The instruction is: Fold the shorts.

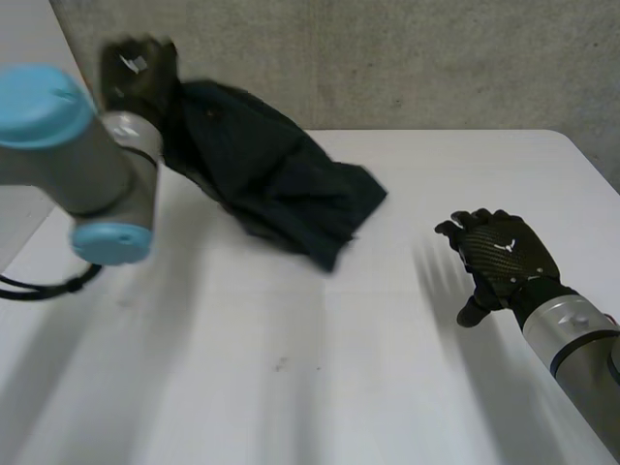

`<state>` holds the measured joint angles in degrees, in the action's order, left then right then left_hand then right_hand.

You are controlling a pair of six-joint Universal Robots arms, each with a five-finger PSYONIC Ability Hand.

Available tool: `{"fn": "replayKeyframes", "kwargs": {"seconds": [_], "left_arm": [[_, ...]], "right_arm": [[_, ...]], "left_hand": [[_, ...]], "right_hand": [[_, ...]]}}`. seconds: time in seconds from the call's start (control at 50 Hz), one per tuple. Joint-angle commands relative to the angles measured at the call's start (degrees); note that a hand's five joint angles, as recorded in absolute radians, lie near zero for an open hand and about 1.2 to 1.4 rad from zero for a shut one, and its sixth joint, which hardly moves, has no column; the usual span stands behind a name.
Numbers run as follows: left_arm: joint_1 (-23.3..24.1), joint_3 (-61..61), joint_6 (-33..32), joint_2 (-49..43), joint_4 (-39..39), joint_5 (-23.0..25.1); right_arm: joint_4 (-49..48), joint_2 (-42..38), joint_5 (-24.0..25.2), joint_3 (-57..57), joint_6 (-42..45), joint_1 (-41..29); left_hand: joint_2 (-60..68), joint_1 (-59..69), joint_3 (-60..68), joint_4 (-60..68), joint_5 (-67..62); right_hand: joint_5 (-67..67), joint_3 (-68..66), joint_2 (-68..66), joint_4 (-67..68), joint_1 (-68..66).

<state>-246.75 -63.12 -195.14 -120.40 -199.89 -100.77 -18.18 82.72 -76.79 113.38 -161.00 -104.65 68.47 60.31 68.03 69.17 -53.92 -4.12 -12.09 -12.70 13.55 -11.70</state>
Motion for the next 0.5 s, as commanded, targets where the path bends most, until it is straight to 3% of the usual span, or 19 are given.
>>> {"fn": "replayKeyframes", "kwargs": {"seconds": [0.02,0.16,0.28,0.34,0.36,0.44,0.5], "left_arm": [[1.4,-4.6,0.4,12.1,-1.7,2.6],[12.6,-4.9,0.3,10.4,-1.4,7.7],[21.8,-1.7,0.1,0.4,-1.0,9.7],[25.5,-0.9,-0.2,-4.9,-0.2,9.8],[27.2,-0.9,-0.8,-6.8,1.0,9.8],[31.4,-1.3,-4.3,-8.4,4.5,9.8],[32.5,-1.5,-6.7,-8.0,6.3,9.7]], "right_arm": [[0.0,-0.4,0.0,0.5,0.0,-0.4],[-0.1,-0.5,-0.5,0.9,-0.1,-0.2],[-0.1,-0.1,-0.7,0.9,-0.2,0.5],[-0.1,0.2,-0.8,0.9,-0.2,0.6],[-0.1,0.2,-0.8,0.9,-0.2,0.6],[-0.2,0.5,-0.8,0.9,-0.2,0.6],[-0.2,0.7,-0.8,0.7,-0.3,0.8]], "left_hand": [[11.5,19.7,12.0,10.8,-16.1],[11.5,19.7,12.0,10.8,-16.1],[11.5,19.7,12.0,10.8,-16.1],[-19.3,-11.1,-18.9,-20.0,14.7],[-37.4,-29.2,-36.9,-38.1,32.8],[-52.8,-44.7,-52.4,-53.5,48.3],[-57.2,-49.1,-56.8,-57.9,52.7]], "right_hand": [[4.1,2.1,2.7,-3.5,1.7],[4.1,2.1,2.7,-3.5,1.7],[4.1,2.1,2.7,-3.5,1.7],[4.1,2.1,2.7,-3.5,1.7],[4.1,2.1,2.7,-3.5,1.7],[4.1,2.1,2.7,-3.5,1.7],[4.1,2.1,2.7,-3.5,1.7]]}}
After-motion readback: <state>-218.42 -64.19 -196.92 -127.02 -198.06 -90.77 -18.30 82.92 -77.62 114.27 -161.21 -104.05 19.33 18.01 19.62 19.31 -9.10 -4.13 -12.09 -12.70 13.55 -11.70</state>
